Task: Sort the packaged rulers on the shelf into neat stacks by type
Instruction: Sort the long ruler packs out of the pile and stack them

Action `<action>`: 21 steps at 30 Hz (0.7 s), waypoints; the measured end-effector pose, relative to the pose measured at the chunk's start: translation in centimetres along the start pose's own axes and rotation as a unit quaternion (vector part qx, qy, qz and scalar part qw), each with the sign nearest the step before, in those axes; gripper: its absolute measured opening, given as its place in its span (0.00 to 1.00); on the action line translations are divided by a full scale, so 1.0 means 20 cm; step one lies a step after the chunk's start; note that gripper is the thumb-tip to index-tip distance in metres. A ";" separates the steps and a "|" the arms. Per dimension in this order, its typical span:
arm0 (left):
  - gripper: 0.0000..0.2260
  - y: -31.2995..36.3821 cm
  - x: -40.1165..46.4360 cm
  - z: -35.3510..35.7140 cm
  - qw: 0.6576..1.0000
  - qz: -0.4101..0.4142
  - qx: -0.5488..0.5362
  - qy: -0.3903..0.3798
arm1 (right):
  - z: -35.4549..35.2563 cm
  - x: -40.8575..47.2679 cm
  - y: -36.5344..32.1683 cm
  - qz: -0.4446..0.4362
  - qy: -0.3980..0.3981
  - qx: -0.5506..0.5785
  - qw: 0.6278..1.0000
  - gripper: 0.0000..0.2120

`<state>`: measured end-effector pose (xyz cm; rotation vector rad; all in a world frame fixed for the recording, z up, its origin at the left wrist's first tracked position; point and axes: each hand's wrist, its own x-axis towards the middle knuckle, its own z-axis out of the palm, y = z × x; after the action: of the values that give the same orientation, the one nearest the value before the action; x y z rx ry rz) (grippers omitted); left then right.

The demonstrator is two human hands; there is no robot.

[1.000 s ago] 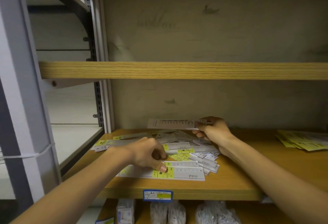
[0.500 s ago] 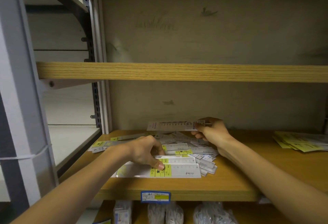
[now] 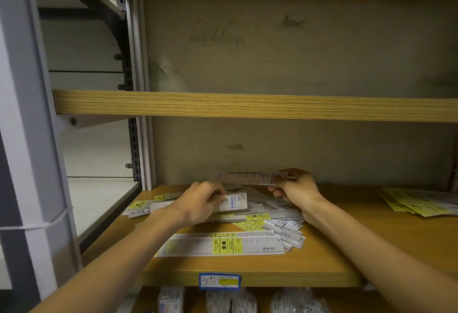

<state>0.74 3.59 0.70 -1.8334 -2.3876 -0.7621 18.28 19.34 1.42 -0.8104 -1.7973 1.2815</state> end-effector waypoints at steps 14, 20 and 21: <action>0.24 0.09 0.05 0.12 0.991 0.070 0.101 0.041 | -0.07 -0.03 0.12 0.041 0.125 0.074 0.989 0.08; 0.23 0.23 0.08 0.18 0.989 0.083 0.114 0.048 | -0.21 -0.01 0.16 0.028 0.157 0.089 0.983 0.11; 0.22 0.25 0.08 0.19 0.989 0.082 0.114 0.053 | -0.23 0.00 0.16 0.025 0.162 0.088 0.983 0.11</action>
<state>5.84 7.47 -0.29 -1.8195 -2.1257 -0.5322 22.45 22.40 -0.78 -0.9099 -1.3953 1.2394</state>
